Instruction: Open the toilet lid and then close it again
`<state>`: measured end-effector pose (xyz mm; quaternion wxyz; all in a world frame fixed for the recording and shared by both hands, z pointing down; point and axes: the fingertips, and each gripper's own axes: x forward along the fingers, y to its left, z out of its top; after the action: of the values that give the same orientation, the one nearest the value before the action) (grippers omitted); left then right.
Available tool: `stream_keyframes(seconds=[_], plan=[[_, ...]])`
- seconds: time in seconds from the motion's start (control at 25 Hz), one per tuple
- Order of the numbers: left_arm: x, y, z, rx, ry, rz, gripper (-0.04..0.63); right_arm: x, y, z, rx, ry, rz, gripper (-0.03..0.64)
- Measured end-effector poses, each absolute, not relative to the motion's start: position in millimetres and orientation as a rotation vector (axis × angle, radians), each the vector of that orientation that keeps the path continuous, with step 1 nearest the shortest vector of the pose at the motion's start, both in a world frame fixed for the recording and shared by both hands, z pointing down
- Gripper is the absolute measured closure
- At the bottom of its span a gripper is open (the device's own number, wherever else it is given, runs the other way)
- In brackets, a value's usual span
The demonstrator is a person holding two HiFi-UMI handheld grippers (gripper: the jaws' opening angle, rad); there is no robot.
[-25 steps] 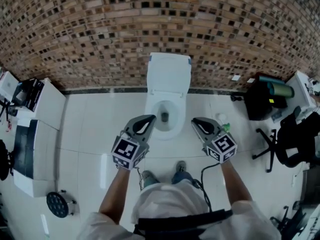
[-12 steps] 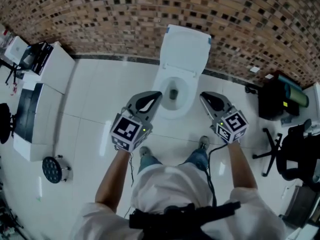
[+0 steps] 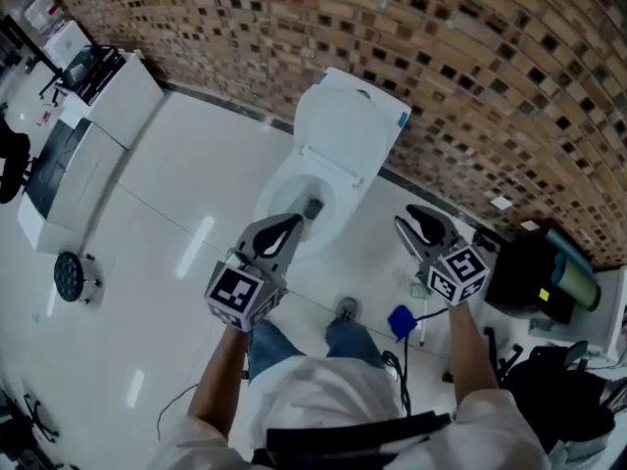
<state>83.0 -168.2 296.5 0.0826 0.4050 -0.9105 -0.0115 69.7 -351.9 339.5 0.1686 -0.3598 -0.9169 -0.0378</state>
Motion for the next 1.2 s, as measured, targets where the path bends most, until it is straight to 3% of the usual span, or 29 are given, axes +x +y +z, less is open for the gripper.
stream_keyframes(seconds=[0.32,0.72,1.04,1.12,1.2], plan=[[47,-226,313,1.181,-2.712,-0.007,0.6,-58,-423,386,-1.055,-2.499,-0.067,0.405],[-24,-247,359,1.178,-2.689,0.076,0.599,-233,-389,461,-1.227,-2.282,-0.092,0.311],[-33,-237,384,1.111,-2.689,0.072,0.6,-265,-379,487,-1.321,-2.123,-0.111,0.318],[-31,-234,386,1.098,-2.69,0.076,0.6,-262,-377,488,-1.314,-2.114,-0.147,0.443],[-27,-231,385,1.09,-2.696,0.076,0.6,-258,-374,486,-1.303,-2.123,-0.189,0.446]])
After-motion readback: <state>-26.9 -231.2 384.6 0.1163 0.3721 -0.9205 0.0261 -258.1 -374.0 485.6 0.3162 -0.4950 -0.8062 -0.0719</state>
